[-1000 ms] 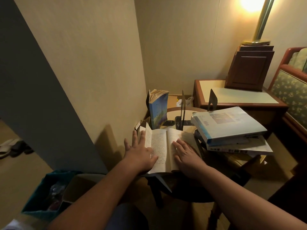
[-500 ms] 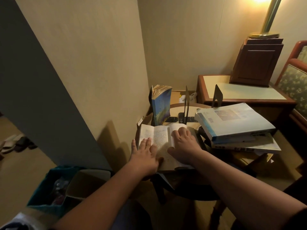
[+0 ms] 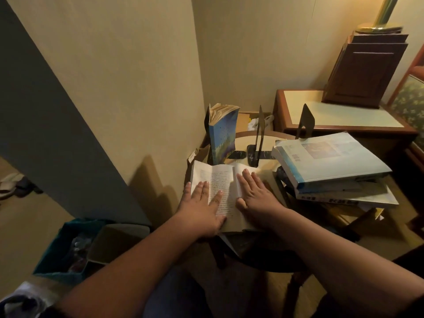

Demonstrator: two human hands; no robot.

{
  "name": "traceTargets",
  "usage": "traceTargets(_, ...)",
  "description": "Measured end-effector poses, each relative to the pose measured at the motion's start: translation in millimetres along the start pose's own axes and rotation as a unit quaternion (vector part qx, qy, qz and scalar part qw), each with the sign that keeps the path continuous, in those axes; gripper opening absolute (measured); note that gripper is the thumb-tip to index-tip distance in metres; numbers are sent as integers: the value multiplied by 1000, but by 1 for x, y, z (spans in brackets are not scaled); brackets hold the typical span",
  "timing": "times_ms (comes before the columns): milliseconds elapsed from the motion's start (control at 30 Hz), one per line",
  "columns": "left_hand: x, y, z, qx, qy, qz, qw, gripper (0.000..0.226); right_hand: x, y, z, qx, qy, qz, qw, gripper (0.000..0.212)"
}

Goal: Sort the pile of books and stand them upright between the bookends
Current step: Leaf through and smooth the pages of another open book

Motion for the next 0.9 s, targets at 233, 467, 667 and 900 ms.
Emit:
traceTargets(233, -4, 12, -21, 30, -11, 79, 996, 78, 6, 10, 0, -13, 1, -45, 999, 76)
traceTargets(467, -12, 17, -28, -18, 29, 92, 995, 79, 7, 12, -2, -6, 27, -61, 998, 89)
traceTargets(667, -16, 20, -41, 95, 88, 125, 984, 70, 12, 15, -5, 13, 26, -79, 996, 92)
traceTargets(900, 6, 10, -25, 128, 134, 155, 971, 60, 11, 11, -2, -5, 37, -82, 996, 80)
Point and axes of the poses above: each hand's wrist, its own z-axis away from the middle knuckle, its own x-axis out of the palm, y = z × x, the point moved 9 cm from there along -z, towards the middle knuckle, and after that the axes turned 9 degrees about z, right-handed, at the moved point
